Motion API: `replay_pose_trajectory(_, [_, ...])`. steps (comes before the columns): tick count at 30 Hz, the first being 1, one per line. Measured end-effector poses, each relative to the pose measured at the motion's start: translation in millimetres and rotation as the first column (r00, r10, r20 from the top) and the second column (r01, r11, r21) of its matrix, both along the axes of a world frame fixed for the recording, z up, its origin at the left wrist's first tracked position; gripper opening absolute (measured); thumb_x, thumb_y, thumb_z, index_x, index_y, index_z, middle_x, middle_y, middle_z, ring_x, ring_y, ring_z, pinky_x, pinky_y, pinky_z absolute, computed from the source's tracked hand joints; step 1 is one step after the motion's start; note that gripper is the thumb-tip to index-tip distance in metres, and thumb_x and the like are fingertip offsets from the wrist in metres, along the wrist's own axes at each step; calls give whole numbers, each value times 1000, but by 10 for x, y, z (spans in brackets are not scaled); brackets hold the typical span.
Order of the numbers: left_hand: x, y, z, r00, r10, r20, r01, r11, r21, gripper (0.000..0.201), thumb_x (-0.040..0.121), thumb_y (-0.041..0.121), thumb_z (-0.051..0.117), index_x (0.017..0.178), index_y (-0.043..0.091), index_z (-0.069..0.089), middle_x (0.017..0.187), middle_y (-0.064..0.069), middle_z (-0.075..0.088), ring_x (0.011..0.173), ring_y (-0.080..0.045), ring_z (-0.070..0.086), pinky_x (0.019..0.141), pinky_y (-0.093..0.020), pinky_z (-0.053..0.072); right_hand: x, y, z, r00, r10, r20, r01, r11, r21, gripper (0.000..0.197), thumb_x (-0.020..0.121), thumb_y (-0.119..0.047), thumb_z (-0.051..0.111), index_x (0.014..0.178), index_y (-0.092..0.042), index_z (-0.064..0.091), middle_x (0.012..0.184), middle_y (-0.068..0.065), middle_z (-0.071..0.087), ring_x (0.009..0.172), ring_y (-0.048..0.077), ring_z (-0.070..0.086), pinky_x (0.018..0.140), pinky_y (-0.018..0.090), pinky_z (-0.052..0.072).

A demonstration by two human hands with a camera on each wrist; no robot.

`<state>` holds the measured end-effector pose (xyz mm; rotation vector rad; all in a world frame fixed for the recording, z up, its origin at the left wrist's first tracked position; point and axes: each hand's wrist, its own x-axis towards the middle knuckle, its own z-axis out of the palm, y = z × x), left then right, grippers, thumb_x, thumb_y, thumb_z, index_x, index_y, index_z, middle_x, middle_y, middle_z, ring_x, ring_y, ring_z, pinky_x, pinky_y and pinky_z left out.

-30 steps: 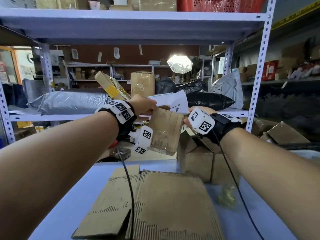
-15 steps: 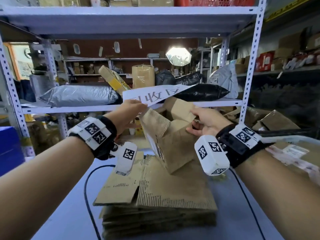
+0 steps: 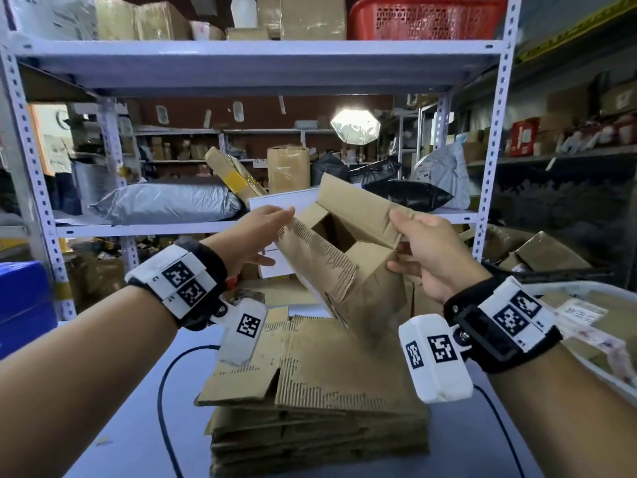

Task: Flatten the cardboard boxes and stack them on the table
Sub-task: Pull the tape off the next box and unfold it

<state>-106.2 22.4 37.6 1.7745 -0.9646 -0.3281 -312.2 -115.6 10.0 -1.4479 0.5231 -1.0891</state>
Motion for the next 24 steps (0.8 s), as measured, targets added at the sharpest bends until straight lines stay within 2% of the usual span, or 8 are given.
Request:
replay_pose_trajectory(3, [5, 5, 22, 1000, 19, -19, -19, 1000, -6, 39, 101, 59, 49, 116, 25, 62, 121, -6, 64, 114, -24, 61, 96, -47, 56, -8, 10, 19, 999, -13, -32, 8, 989, -150, 18, 103, -34, 54, 96, -29, 70, 85, -4, 64, 79, 12, 55, 55, 24, 51])
replay_pose_trajectory(7, [47, 15, -14, 999, 26, -40, -27, 999, -25, 45, 100, 56, 53, 120, 18, 66, 118, -8, 70, 111, -26, 65, 106, -47, 48, 5, -58, -16, 1000, -27, -8, 23, 938, -347, 19, 104, -26, 52, 106, -30, 70, 101, -13, 71, 98, 5, 60, 88, 28, 47])
replay_pose_trajectory(11, [51, 24, -170, 1000, -24, -10, 24, 997, 71, 31, 95, 26, 68, 121, 10, 63, 107, -13, 75, 100, -31, 73, 95, -51, 58, 56, -99, -132, 996, -76, -53, 46, 900, -432, 22, 104, -31, 52, 115, -32, 71, 99, -23, 69, 98, -2, 59, 88, 26, 46])
replay_pose_trajectory(13, [23, 3, -273, 998, 7, 66, -18, 985, 173, 36, 89, 29, 76, 118, 15, 60, 107, -12, 72, 99, -30, 72, 89, -50, 61, 75, -129, -215, 990, -121, -71, 73, 876, -476, 21, 104, -33, 52, 115, -33, 69, 105, -18, 70, 104, 3, 61, 92, 30, 47])
replay_pose_trajectory(17, [-41, -24, -441, 989, 34, 141, -75, 950, 303, 43, 82, 40, 83, 108, 18, 56, 103, -7, 68, 89, -23, 71, 66, -37, 64, 85, -189, -355, 968, -180, -175, 70, 863, -501, 30, 102, -42, 50, 123, -28, 66, 119, -6, 67, 114, 16, 59, 99, 36, 48])
replay_pose_trajectory(19, [-43, -28, -515, 989, 33, 143, -81, 936, 343, 44, 81, 42, 84, 105, 16, 57, 101, -9, 70, 86, -23, 73, 71, -42, 65, 89, -195, -419, 965, -148, -214, 46, 907, -419, 39, 100, -45, 55, 131, -24, 62, 126, -1, 65, 117, 18, 59, 103, 39, 48])
replay_pose_trajectory(21, [-40, -25, -565, 993, 37, 114, -76, 930, 360, 47, 81, 40, 85, 109, 16, 56, 104, -9, 69, 89, -24, 73, 72, -48, 65, 92, -191, -477, 964, -143, -225, 56, 934, -353, 38, 97, -44, 61, 127, -23, 61, 126, 0, 64, 117, 18, 59, 102, 40, 48])
replay_pose_trajectory(24, [-34, -14, -618, 997, 45, 59, -64, 930, 362, 65, 80, 39, 86, 129, 18, 47, 114, -7, 64, 99, -23, 68, 67, -45, 65, 82, -160, -570, 960, -173, -220, 89, 935, -344, 24, 95, -41, 64, 116, -30, 65, 117, -10, 66, 112, 12, 60, 87, 28, 48])
